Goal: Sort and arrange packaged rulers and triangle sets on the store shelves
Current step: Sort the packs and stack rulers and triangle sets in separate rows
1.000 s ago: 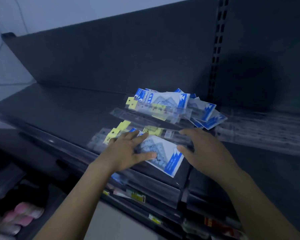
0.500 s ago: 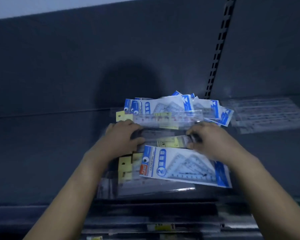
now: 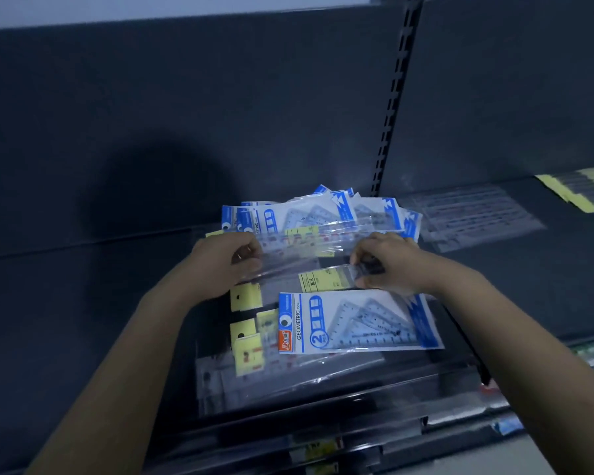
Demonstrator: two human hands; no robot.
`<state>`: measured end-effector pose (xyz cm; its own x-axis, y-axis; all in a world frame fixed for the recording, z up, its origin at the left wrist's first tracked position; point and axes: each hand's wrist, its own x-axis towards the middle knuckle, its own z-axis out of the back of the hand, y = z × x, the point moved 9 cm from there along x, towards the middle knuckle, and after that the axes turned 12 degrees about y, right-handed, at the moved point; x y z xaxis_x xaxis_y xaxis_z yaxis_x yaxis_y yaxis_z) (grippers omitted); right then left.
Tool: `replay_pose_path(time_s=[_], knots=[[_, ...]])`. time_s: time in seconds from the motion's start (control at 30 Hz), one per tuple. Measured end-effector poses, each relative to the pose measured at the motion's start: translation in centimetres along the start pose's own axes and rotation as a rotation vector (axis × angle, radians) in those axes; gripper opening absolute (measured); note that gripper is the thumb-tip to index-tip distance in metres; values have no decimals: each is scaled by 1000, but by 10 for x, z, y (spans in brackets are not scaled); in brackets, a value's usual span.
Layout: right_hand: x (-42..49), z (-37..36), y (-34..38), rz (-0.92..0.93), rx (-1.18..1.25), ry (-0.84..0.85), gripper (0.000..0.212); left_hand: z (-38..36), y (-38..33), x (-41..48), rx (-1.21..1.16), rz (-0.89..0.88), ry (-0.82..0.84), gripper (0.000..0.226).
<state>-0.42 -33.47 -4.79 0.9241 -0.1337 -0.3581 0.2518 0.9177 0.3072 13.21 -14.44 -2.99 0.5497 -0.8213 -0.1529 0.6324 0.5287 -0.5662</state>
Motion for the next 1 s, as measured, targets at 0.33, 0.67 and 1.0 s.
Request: replay_pose_path(time_s=[0.33, 0.67, 1.0], knots=[[-4, 29, 0, 145, 318, -140, 7, 41, -12, -32, -122, -71, -188, 10], [-54, 41, -4, 255, 582, -286, 10, 24, -54, -14, -133, -180, -121, 11], [-140, 44, -59, 106, 701, -540, 8, -48, -158, 35, -189, -462, 244, 11]])
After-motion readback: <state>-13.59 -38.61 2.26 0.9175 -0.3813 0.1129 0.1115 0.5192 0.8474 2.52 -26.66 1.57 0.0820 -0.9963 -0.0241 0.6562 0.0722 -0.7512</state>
